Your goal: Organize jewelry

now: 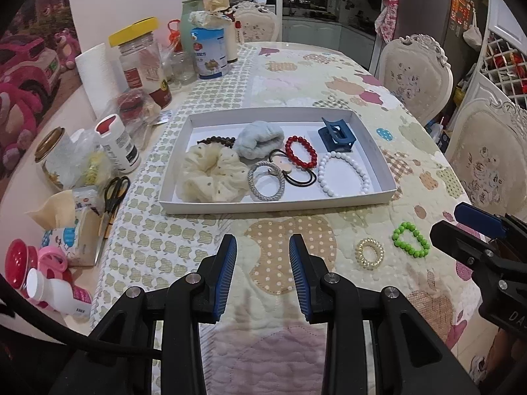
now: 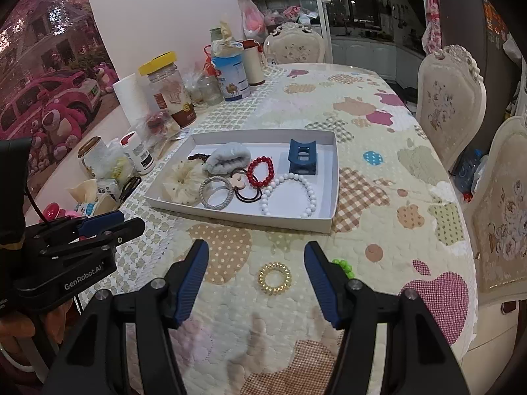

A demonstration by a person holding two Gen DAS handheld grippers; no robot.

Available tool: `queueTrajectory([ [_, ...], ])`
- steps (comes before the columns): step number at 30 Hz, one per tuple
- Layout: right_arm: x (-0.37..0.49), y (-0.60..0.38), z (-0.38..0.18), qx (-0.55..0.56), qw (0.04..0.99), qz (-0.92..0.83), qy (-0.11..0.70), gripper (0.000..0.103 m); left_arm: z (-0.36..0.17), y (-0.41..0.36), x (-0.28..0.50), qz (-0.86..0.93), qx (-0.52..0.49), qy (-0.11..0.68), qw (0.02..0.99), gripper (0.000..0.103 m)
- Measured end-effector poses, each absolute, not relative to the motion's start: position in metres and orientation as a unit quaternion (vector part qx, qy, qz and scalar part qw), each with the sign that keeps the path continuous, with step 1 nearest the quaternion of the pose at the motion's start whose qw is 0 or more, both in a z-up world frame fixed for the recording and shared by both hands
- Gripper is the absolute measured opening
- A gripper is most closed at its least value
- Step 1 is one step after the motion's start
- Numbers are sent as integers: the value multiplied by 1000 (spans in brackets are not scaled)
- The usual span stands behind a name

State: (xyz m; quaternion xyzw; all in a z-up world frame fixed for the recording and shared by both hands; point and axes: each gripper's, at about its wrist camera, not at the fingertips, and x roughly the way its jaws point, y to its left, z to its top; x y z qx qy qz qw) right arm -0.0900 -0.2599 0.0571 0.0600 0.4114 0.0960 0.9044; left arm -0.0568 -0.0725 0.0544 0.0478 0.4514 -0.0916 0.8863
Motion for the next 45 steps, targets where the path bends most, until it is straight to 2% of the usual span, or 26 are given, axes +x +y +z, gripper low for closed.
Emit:
queueTrajectory([
  [22, -93, -335, 19, 99, 886, 14, 454, 64, 25, -106, -42, -127, 66, 488, 861, 23],
  [45, -87, -355, -11, 107, 866, -19, 487, 64, 2, -124, -24, -159, 80, 517, 837, 23],
])
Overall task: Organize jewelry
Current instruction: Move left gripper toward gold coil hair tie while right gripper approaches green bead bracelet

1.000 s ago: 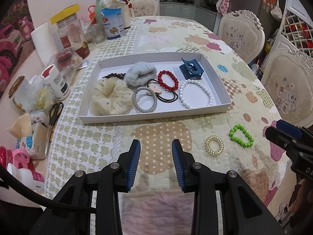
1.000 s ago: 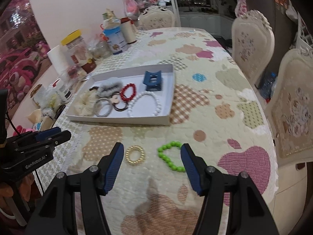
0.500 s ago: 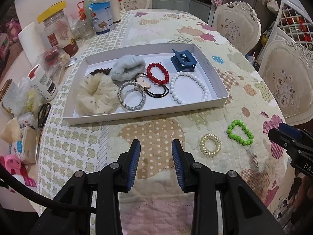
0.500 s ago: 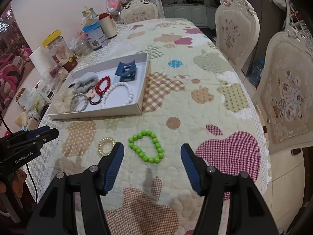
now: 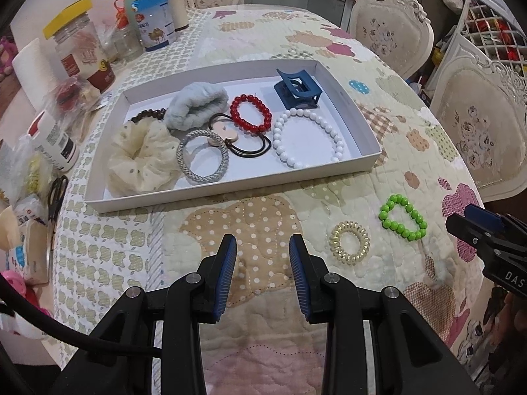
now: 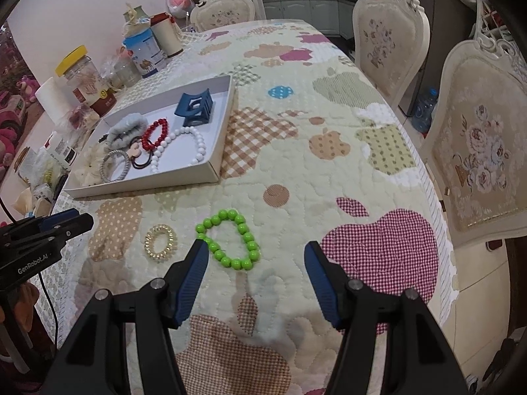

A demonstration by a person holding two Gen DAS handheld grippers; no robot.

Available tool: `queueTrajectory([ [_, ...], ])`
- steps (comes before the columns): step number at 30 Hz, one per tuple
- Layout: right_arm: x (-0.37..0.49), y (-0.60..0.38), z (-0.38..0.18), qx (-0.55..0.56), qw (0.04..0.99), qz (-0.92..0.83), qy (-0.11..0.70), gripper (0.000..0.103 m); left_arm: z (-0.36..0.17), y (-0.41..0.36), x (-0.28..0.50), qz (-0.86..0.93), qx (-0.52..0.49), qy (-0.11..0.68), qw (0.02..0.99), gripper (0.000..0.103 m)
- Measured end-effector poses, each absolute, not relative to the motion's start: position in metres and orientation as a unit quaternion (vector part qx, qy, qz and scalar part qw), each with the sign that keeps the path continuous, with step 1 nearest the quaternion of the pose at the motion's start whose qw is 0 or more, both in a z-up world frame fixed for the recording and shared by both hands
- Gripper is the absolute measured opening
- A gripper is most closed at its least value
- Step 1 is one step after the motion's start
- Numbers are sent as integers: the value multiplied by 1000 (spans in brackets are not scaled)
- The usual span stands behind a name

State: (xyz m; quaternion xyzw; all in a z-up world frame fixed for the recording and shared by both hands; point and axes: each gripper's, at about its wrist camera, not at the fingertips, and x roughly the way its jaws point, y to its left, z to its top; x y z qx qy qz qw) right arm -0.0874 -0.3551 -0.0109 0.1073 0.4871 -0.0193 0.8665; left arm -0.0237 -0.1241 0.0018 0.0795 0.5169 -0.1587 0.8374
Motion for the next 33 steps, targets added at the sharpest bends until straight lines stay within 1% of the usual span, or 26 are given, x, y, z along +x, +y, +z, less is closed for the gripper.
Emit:
queueTrajectory([
  [9, -83, -354, -17, 105, 862, -21, 495, 64, -5, -134, -19, -180, 81, 528, 826, 23],
  [18, -75, -347, -28, 96, 856, -13, 508, 63, -16, -145, -16, -238, 44, 561, 792, 23],
  [26, -61, -341, -39, 76, 858, -6, 509, 63, -29, -164, -11, -247, 65, 572, 779, 23],
  [33, -49, -339, -47, 60, 858, -3, 511, 59, -35, -174, -9, -257, 73, 580, 769, 23],
])
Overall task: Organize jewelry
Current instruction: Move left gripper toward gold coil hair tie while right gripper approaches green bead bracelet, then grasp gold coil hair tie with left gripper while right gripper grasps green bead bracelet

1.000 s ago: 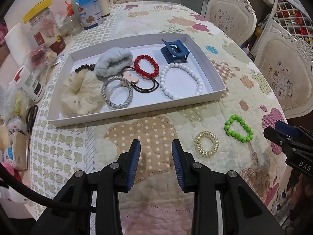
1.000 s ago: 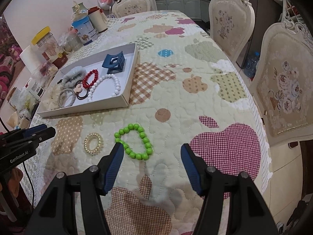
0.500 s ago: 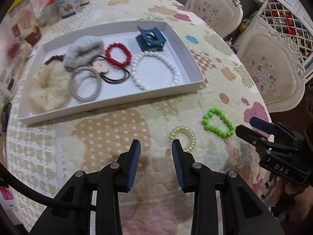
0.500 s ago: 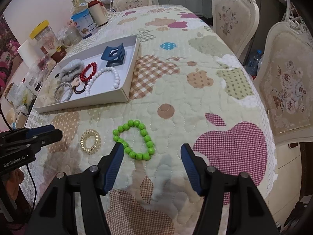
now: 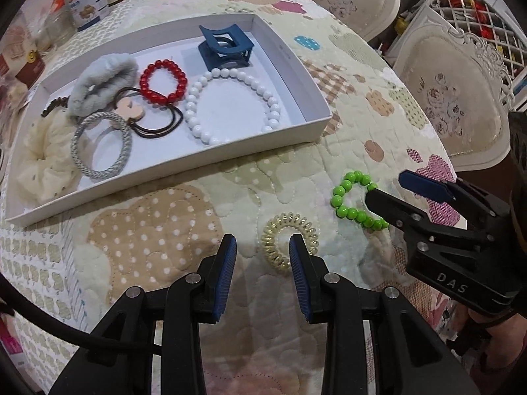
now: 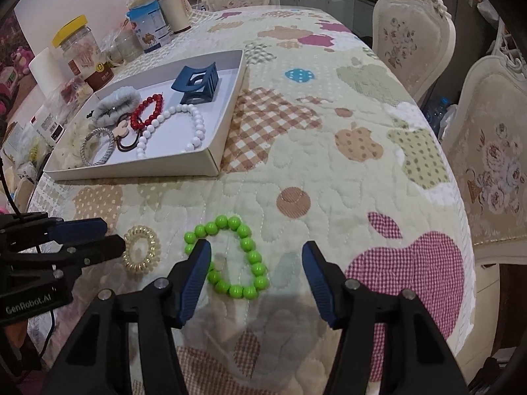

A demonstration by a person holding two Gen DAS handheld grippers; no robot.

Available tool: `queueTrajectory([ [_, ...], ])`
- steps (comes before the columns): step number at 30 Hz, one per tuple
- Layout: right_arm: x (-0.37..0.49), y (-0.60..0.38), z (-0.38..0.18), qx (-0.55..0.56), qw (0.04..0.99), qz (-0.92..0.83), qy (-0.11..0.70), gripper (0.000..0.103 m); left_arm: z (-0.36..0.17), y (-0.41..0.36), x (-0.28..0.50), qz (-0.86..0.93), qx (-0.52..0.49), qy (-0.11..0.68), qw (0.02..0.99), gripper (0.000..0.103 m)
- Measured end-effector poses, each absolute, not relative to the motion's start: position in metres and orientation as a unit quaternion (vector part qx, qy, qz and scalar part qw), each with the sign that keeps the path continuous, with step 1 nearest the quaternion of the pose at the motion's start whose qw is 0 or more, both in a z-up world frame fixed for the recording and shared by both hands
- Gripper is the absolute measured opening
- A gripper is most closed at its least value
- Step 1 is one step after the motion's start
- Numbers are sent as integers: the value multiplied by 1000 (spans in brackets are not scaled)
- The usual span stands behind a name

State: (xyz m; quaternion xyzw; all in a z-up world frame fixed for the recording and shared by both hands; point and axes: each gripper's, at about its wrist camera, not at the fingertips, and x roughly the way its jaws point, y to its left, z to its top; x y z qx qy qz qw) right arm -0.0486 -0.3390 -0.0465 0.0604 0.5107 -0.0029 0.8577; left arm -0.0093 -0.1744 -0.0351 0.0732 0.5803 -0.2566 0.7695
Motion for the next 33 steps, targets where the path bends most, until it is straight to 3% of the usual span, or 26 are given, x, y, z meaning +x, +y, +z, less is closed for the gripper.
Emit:
queueTrajectory([
  [10, -39, -336, -55, 45, 858, 0, 511, 51, -44, -181, -5, -252, 88, 588, 763, 23],
  [19, -37, -336, -56, 28, 864, -10, 503, 34, -45, -188, -7, -246, 112, 578, 770, 23],
  [21, -38, -337, -55, 24, 866, -11, 500, 19, -46, -190, -8, -244, 117, 574, 773, 23],
  [23, -37, -339, -55, 36, 865, -3, 500, 10, -46, -189, -9, -241, 120, 569, 777, 13],
  [25, -37, -340, -54, 42, 866, 0, 498, 10, -46, -189, -9, -243, 118, 567, 778, 2],
  [33, -43, -341, -34, 78, 875, 25, 477, 10, -34, -170, -7, -250, 76, 567, 781, 1],
])
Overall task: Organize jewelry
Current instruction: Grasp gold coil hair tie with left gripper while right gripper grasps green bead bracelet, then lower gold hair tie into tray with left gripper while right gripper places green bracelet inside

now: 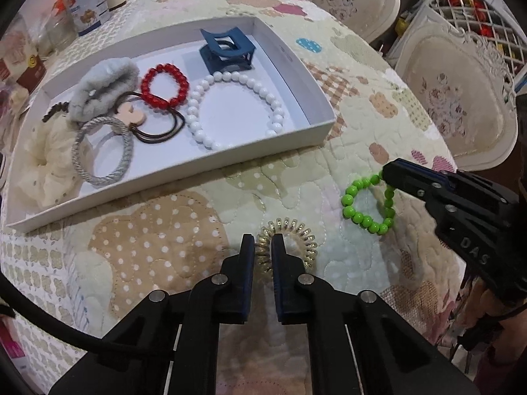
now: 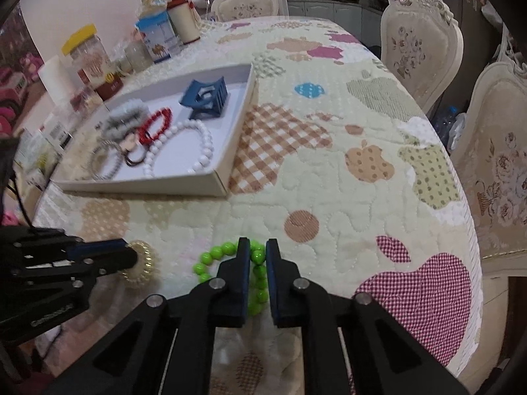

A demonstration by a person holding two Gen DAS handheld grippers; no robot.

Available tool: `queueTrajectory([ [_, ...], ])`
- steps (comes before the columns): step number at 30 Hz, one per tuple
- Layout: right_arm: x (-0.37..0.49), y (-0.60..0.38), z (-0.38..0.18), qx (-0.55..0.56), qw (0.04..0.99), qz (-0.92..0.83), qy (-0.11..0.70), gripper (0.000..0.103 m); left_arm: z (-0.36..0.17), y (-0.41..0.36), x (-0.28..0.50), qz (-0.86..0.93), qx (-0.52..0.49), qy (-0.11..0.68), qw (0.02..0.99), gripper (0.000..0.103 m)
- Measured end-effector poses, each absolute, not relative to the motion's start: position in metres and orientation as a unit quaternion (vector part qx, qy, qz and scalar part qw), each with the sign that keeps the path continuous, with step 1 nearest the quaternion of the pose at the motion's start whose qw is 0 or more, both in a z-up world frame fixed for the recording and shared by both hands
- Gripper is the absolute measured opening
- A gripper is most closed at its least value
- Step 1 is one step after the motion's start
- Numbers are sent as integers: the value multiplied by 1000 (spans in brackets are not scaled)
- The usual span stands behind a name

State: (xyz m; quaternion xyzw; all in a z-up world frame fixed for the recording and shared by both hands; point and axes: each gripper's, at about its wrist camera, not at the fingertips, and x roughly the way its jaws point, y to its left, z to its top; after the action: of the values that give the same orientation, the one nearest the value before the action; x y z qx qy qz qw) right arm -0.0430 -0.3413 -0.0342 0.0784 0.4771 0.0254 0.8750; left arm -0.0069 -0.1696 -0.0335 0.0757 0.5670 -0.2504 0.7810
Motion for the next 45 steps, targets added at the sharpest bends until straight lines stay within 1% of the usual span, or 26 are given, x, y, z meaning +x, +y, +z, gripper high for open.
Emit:
queueTrajectory([
  [10, -45, -330, 6, 73, 889, 53, 449, 10, -7, -147, -6, -233, 55, 544, 804, 1],
  [23, -32, -293, 50, 34, 901, 100, 421, 10, 18, -113, 4, -182, 47, 518, 834, 1],
  [33, -6, -266, 60, 9, 900, 127, 417, 10, 31, -87, 26, -146, 32, 504, 850, 1],
  [45, 22, -245, 64, -10, 897, 149, 417, 10, 35, -68, 50, -115, 17, 503, 857, 1],
])
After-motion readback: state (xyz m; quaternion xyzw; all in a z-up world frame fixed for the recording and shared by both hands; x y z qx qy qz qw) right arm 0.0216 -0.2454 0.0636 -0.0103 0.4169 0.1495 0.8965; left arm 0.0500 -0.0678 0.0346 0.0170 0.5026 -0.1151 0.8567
